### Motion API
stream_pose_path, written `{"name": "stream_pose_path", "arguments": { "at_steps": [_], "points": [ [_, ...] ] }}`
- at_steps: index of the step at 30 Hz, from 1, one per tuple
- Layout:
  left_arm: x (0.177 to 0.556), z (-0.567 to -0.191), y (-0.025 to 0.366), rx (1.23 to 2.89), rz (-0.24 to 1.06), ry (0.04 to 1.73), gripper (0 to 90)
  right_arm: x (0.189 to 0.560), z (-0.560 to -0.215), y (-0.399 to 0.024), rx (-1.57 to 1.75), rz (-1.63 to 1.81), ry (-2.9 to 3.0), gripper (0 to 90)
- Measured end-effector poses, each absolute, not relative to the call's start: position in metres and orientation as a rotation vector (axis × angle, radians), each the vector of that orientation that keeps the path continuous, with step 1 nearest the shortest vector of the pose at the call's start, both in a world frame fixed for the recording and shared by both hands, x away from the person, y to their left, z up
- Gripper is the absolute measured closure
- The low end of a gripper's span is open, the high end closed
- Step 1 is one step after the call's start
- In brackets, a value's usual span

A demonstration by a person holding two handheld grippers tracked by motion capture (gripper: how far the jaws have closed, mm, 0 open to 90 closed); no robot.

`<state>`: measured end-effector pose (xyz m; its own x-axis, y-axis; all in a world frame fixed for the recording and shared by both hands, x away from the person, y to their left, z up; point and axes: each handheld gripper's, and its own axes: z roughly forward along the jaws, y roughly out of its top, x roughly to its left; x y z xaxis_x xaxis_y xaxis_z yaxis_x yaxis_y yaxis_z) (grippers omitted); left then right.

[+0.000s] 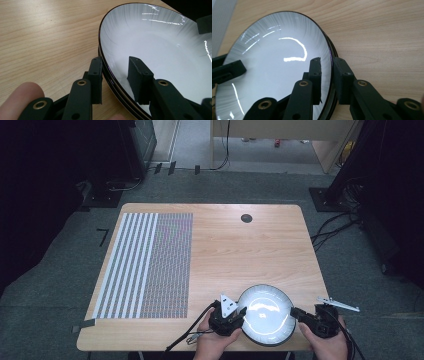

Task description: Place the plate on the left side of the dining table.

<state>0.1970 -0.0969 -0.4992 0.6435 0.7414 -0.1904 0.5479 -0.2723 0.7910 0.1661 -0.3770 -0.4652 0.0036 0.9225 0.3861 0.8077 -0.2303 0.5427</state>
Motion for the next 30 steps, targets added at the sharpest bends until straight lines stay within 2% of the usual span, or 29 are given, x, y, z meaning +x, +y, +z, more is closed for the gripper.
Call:
{"name": "stream_pose_path", "arguments": {
  "at_steps": [5,6,10,18,30],
  "points": [
    [0.197,-0.499,-0.097,1.954,0.269,1.014,65.8,0.168,-0.462,-0.364,2.04,0.893,1.841,80.5],
    [0.197,-0.499,-0.097,1.951,0.265,1.018,65.8,0.167,-0.462,-0.356,2.0,0.818,1.815,84.8],
    [0.197,-0.499,-0.097,1.95,0.265,1.021,65.7,0.165,-0.463,-0.353,1.986,0.817,1.785,85.3],
    [0.199,-0.5,-0.096,1.947,0.242,1.02,64.8,0.164,-0.479,-0.389,2.151,1.229,1.698,89.3],
    [0.201,-0.499,-0.094,1.94,0.207,1.032,64.3,0.164,-0.487,-0.389,2.073,1.315,1.653,89.3]
  ]
}}
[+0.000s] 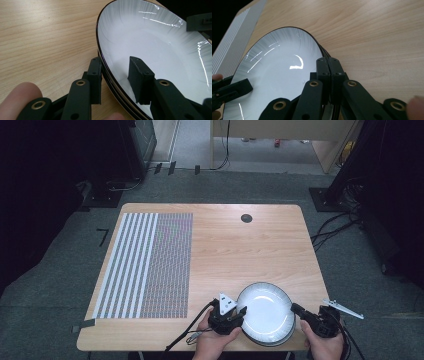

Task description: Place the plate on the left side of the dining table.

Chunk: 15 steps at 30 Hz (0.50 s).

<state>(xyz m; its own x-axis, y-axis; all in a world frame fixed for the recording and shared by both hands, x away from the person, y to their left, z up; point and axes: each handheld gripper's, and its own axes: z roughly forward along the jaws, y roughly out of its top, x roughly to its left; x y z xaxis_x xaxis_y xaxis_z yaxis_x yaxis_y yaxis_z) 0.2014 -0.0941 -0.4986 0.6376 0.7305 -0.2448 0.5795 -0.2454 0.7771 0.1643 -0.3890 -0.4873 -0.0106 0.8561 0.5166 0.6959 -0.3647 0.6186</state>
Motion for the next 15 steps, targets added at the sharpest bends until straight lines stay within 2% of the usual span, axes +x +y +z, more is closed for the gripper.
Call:
{"name": "stream_pose_path", "arguments": {
  "at_steps": [15],
  "points": [
    [0.2012,-0.4985,-0.0947,1.943,0.222,1.011,60.1,0.1629,-0.4868,-0.3918,1.945,1.443,1.614,89.2]
  ]
}}
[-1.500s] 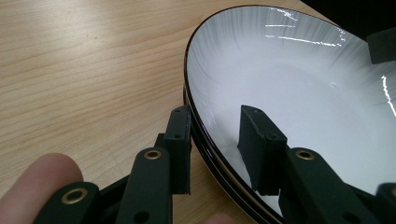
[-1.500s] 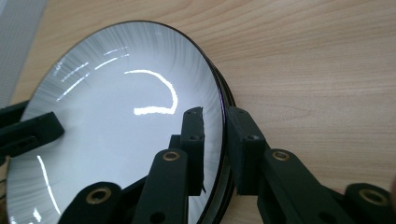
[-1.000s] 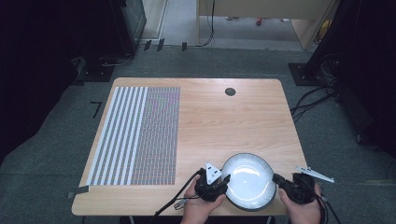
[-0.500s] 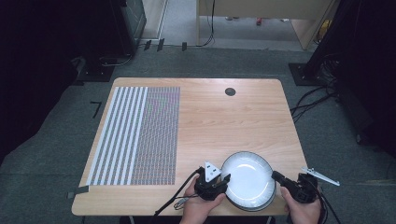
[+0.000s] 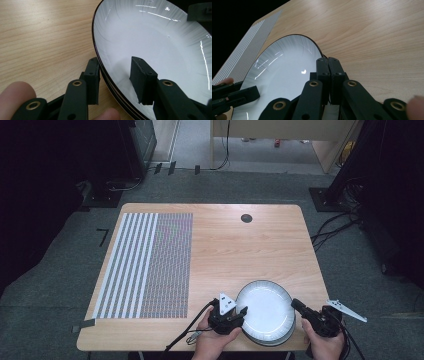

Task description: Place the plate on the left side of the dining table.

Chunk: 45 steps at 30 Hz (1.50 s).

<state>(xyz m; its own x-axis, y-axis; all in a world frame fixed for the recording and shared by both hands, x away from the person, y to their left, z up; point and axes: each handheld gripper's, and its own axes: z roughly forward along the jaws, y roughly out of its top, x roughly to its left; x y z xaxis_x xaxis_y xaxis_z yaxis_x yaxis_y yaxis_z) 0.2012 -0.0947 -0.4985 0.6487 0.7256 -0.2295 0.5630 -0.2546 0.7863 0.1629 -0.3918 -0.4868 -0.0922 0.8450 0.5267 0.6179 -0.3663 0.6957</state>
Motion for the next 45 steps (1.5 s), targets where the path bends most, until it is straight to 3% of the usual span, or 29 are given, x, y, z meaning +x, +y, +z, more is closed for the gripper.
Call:
{"name": "stream_pose_path", "arguments": {
  "at_steps": [8,19,31,41,45],
  "points": [
    [0.2,-0.499,-0.098,1.974,0.249,0.984,56.7,0.164,-0.491,-0.392,2.024,1.412,1.598,89.3],
    [0.204,-0.488,-0.085,1.918,0.12,0.998,58.1,0.165,-0.494,-0.393,2.059,1.394,1.584,89.1],
    [0.199,-0.488,-0.091,1.948,0.194,0.993,63.0,0.166,-0.493,-0.396,2.082,1.407,1.574,89.0],
    [0.198,-0.489,-0.093,1.967,0.21,0.961,58.8,0.158,-0.486,-0.401,2.103,1.558,1.572,90.0],
    [0.198,-0.491,-0.092,1.964,0.207,0.957,58.0,0.152,-0.477,-0.386,2.048,1.403,1.607,78.9]
  ]
}}
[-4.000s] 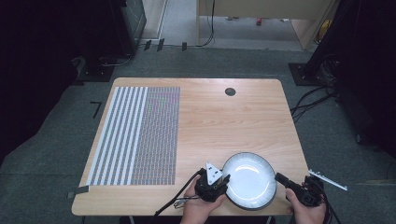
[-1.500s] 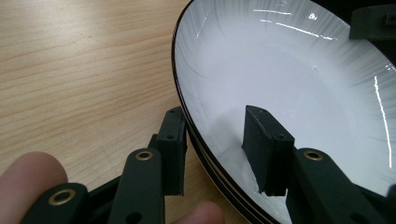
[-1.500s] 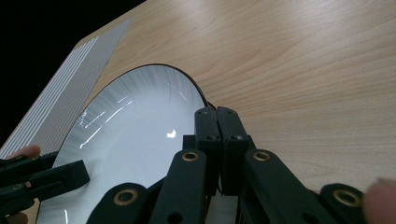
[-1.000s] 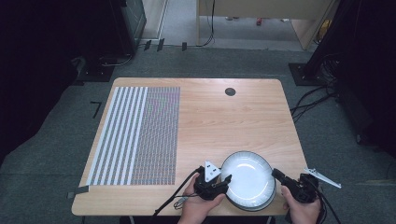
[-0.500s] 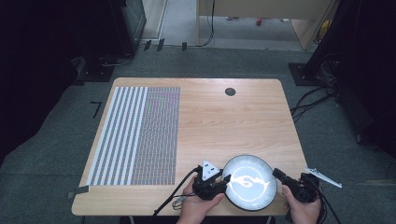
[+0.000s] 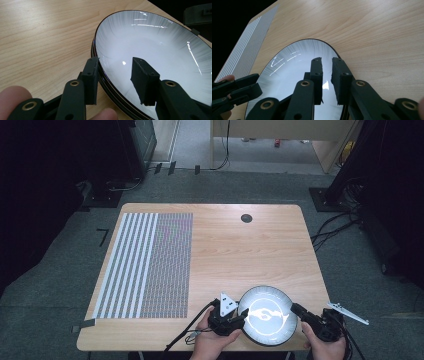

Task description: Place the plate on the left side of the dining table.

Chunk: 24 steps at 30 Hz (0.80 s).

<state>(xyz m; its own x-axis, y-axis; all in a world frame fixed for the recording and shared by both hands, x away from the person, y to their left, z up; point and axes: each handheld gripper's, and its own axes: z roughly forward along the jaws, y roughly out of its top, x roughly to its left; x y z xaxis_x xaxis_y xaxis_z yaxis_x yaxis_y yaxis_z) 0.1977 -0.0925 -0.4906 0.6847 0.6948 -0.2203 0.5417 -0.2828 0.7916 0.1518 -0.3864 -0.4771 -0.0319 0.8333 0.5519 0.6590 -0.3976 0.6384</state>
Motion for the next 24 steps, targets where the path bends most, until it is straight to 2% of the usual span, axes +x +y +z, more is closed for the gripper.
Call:
{"name": "stream_pose_path", "arguments": {
  "at_steps": [4,11,18,24],
  "points": [
    [0.198,-0.491,-0.09,1.968,0.205,0.955,58.9,0.147,-0.476,-0.388,2.046,1.286,1.573,77.3],
    [0.199,-0.494,-0.089,1.987,0.192,0.955,63.9,0.15,-0.482,-0.396,2.128,1.329,1.665,75.5],
    [0.2,-0.495,-0.09,1.992,0.214,0.97,66.9,0.152,-0.484,-0.405,2.221,1.399,1.683,78.2],
    [0.201,-0.495,-0.09,1.98,0.195,0.985,65.9,0.153,-0.484,-0.406,2.244,1.416,1.695,78.6]
  ]
}}
